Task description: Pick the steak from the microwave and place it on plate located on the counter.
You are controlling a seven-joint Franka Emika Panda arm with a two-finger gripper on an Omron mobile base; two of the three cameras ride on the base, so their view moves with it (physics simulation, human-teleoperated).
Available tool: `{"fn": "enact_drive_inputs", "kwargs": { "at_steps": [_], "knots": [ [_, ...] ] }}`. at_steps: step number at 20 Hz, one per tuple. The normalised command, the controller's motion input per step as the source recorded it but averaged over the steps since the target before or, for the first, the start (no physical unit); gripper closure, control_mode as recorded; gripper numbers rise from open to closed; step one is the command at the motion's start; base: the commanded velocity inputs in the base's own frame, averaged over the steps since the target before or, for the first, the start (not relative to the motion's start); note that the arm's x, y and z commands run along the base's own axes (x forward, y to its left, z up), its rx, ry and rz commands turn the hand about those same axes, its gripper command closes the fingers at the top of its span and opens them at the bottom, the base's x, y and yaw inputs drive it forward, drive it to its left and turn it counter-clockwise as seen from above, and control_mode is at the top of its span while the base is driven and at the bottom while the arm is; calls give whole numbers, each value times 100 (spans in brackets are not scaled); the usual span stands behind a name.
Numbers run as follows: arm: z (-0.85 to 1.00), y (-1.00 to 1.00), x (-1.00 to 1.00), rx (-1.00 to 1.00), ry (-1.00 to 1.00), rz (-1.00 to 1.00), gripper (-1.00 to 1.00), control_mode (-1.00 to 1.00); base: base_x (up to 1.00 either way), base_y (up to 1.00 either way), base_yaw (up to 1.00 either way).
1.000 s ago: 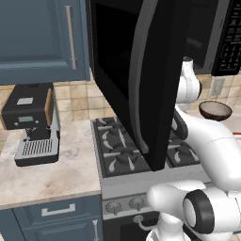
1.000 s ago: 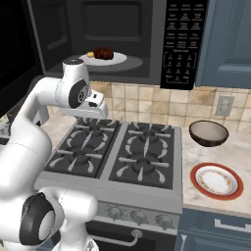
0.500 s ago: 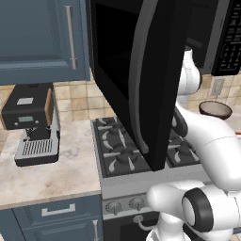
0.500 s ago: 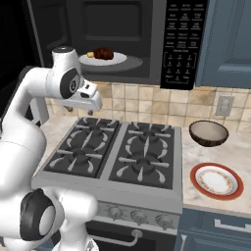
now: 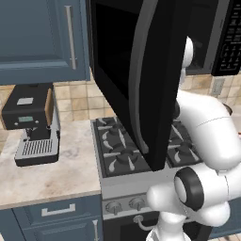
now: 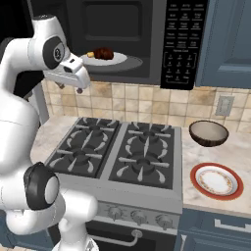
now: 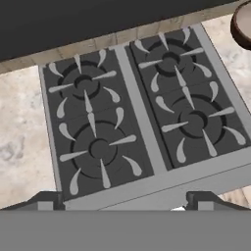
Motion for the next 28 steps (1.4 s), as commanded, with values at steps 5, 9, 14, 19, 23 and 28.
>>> {"fn": "enact_drive_inputs", "kwargs": {
  "at_steps": [5, 9, 14, 19, 23, 28],
  "knots": [
    [36, -11, 42, 2, 0, -16, -100, -100, 0, 0, 0],
    [38, -14, 46, 7, -2, -7, -100, -100, 0, 0, 0],
    [29, -1, 55, 11, -10, 0, -100, -100, 0, 0, 0],
    [7, 0, 32, 7, -24, 0, -100, -100, 0, 0, 0],
    [-6, 0, 1, 0, -40, 0, -100, -100, 0, 0, 0],
    [-17, 0, 0, 0, -38, 0, -100, -100, 0, 0, 0]
  ]
}}
